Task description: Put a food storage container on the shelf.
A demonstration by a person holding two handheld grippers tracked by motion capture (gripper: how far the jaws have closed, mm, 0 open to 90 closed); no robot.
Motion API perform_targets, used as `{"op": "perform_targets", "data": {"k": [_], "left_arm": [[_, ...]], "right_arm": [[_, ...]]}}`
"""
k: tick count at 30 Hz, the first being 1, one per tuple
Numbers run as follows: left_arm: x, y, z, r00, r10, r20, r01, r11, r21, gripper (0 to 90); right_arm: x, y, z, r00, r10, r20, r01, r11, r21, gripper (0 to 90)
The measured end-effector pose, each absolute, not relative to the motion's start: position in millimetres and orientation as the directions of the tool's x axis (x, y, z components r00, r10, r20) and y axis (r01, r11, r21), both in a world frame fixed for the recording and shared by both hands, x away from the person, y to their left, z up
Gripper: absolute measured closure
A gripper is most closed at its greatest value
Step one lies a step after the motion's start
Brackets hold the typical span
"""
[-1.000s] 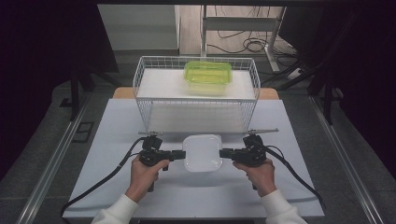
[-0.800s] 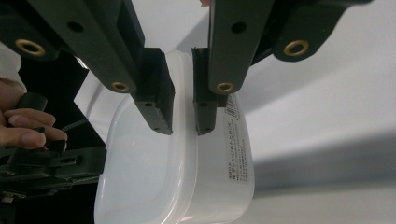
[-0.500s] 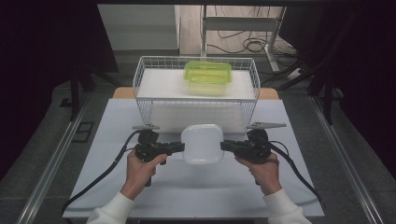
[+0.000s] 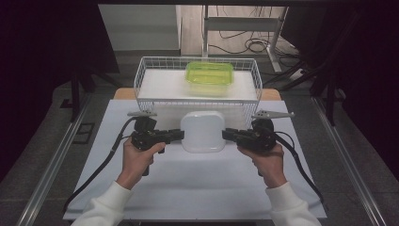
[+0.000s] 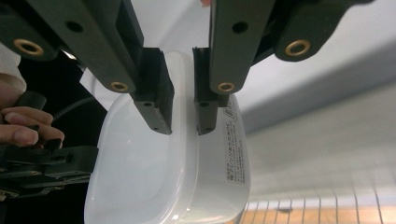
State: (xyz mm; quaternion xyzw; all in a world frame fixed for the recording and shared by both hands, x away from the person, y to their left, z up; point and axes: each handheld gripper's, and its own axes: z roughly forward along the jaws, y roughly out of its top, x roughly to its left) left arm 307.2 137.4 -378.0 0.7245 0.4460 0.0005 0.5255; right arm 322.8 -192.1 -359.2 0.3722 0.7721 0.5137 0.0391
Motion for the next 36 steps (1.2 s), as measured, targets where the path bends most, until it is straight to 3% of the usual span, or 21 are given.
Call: {"op": "perform_targets", "data": {"k": [18, 36], "left_arm": [[340, 137, -305, 0.648, 0.654, -0.39, 0.568, -0.073, 0.82, 78.0], [389, 131, -249, 0.673, 0.651, -0.351, 0.534, -0.098, 0.84, 78.5]], "right_arm": [[349, -192, -296, -0.748, 0.61, 0.263, 0.444, 0.164, 0.881, 77.9], [401, -200, -254, -0.73, 0.618, 0.292, 0.463, 0.132, 0.876, 77.5]]}}
